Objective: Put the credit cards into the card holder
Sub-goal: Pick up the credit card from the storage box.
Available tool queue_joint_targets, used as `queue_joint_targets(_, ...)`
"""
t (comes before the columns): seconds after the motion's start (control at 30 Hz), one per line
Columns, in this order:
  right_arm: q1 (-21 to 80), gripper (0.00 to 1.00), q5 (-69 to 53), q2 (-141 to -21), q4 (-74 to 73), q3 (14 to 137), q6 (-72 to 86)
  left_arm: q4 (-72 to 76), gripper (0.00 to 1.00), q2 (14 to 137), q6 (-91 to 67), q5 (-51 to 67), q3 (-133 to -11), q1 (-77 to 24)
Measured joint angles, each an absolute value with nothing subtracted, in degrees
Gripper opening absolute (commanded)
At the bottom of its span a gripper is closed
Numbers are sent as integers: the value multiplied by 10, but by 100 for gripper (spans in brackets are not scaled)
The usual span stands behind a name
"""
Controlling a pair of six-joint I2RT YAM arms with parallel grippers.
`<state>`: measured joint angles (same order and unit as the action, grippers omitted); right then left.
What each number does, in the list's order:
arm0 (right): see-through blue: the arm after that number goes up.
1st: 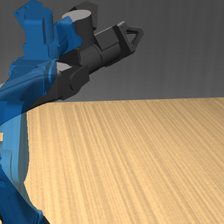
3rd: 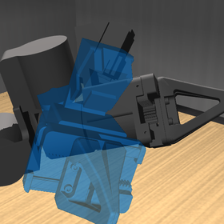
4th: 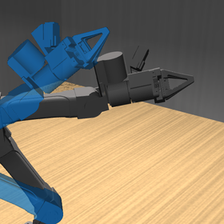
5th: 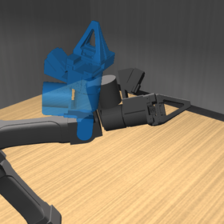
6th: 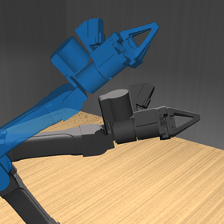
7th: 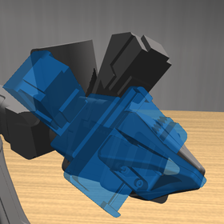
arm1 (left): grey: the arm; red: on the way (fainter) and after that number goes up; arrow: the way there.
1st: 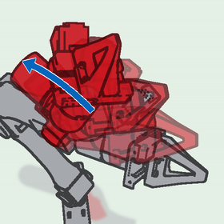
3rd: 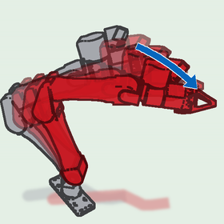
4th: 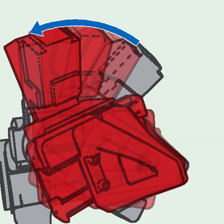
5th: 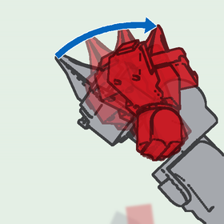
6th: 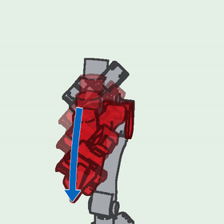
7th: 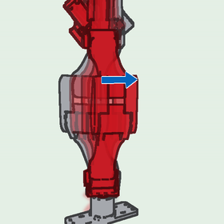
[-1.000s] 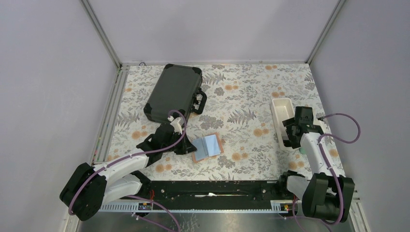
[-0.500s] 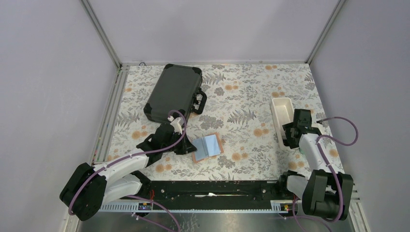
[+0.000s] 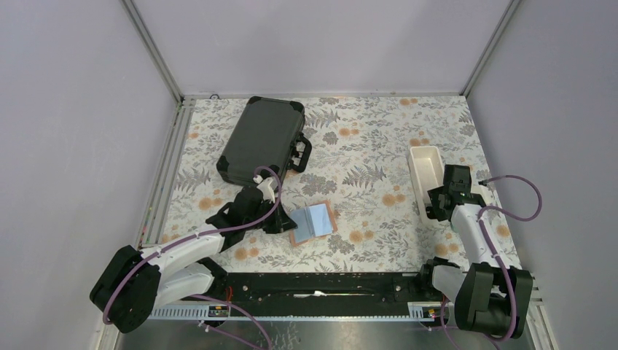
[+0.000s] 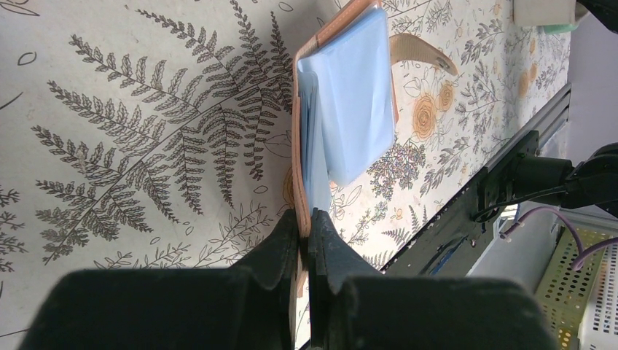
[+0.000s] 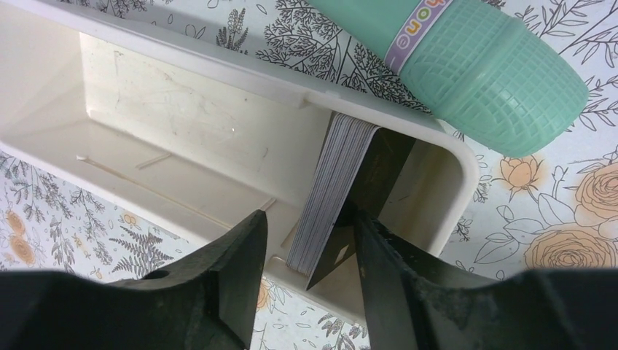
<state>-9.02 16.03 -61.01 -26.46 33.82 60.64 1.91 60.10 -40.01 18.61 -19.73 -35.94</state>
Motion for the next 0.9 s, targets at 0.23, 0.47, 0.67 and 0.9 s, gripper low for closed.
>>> queue_joint_targets(0.23, -90, 42, 160, -596, -265, 338, 602, 19, 0, 601, -400, 186, -197, -361)
queue_joint_targets(0.47, -90, 29, 160, -583, -266, 338, 599, 20, 0, 601, -400, 186, -197, -363)
queue_joint_targets(0.67, -90, 24, 160, -582, -271, 338, 599, 21, 0, 600, -400, 187, -194, -364)
queue_joint_targets(0.9, -90, 18, 160, -567, -295, 338, 599, 20, 0, 596, -400, 187, -194, -365)
